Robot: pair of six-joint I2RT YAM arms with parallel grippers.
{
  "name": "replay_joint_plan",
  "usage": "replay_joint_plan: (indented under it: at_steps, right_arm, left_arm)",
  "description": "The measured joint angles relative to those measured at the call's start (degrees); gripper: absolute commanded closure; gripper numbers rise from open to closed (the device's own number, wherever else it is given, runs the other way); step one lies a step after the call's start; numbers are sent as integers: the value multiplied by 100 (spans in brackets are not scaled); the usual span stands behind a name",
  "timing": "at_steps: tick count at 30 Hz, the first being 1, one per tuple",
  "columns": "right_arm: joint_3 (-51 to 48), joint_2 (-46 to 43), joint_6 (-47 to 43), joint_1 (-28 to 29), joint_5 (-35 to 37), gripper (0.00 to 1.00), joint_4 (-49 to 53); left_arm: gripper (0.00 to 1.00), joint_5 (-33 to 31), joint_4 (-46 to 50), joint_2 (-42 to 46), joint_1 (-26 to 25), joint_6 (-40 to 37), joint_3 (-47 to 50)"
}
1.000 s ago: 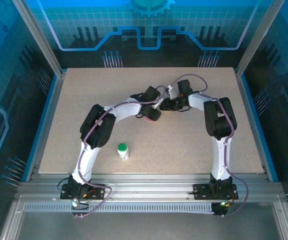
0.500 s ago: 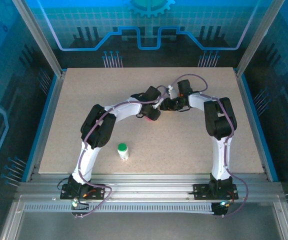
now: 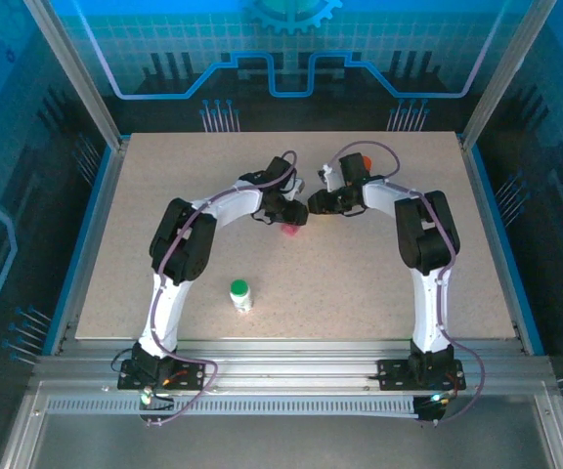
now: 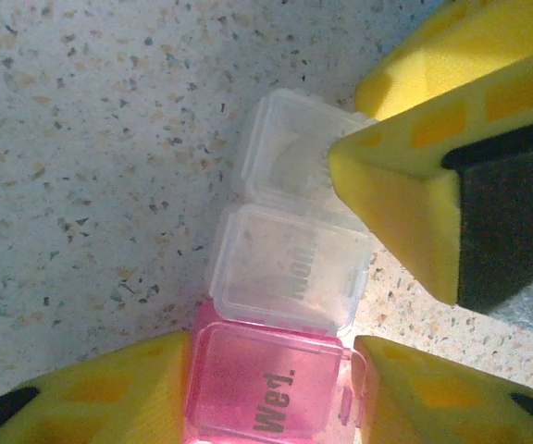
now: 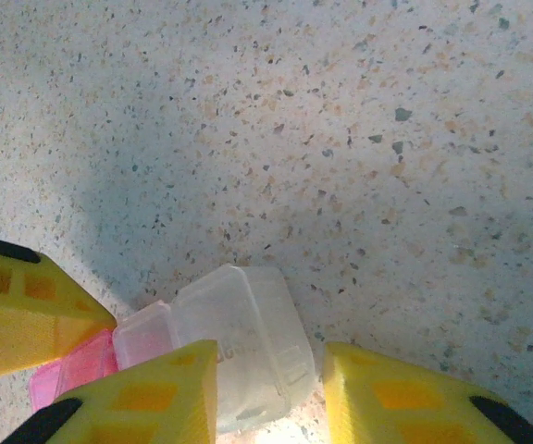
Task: Sort the pills into containers
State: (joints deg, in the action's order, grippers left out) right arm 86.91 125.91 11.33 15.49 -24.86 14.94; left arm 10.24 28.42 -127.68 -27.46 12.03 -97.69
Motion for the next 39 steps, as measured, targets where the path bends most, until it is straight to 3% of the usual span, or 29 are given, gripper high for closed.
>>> replay_joint_plan:
  at_steps: [7, 19, 26, 33, 39]
  right_arm:
    - [0, -9, 0, -2, 20, 66, 0]
    - [0, -22, -2, -4, 17, 66, 44]
    - [-109, -87, 68, -7, 22, 66, -4]
    - [-896, -461, 791, -17, -28, 66, -577]
    - [-1532, -750, 1537, -17, -61, 65, -1204]
  left_arm:
    - [44, -26, -125, 186, 205, 302, 151]
    - [43, -881, -321, 269, 413, 417, 179]
    - [43, -1027, -321, 105, 448, 420, 105]
    - [43, -1025, -579, 175, 448, 474, 295]
    - [37, -1027, -935, 933, 448, 616, 1069]
